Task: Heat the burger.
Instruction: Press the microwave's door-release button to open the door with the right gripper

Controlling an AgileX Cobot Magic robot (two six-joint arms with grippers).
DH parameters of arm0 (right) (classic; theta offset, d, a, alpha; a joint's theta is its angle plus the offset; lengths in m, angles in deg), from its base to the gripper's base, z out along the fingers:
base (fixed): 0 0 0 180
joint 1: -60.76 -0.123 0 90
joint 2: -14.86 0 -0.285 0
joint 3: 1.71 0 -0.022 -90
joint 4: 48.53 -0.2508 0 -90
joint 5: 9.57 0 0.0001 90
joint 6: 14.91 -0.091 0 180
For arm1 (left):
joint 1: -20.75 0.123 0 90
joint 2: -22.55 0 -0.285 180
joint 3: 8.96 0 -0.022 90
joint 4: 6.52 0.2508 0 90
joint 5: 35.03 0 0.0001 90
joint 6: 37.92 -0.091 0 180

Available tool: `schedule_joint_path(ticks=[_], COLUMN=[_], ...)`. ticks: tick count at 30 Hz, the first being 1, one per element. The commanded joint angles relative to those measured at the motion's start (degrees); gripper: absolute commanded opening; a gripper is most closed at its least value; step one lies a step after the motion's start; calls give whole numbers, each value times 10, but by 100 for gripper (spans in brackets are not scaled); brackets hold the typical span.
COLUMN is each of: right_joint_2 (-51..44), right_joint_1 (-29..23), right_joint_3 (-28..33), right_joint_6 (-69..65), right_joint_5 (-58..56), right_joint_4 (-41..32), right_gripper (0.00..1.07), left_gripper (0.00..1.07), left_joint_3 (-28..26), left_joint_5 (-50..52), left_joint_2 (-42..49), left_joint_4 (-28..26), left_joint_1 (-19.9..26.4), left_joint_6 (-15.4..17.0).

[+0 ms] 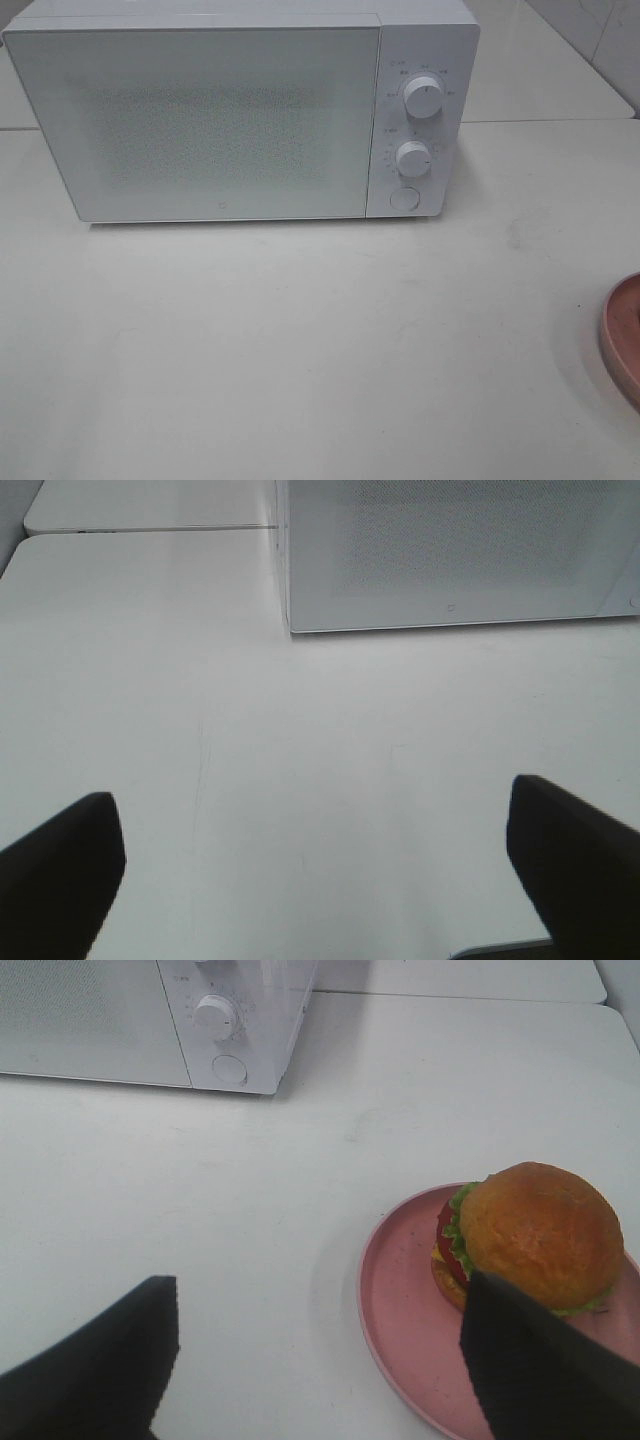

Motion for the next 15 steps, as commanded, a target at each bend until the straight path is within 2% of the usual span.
schedule_joint_path(ticks=[1, 15], right_joint_2=[-15, -15], right_joint_1=[-2, -2], right_joint_3=[1, -2], right_joint_6=[-3, -3], right_joint_5=[7, 9], right_joint_4=[-2, -2], right_gripper=[76, 76], left_gripper=[96, 96], left_joint_3=[1, 1], left_joint_5=[-1, -1], left_joint_2=[4, 4], left_joint_4=[-5, -5], left_joint_1=[1, 1], left_joint_6=[2, 2])
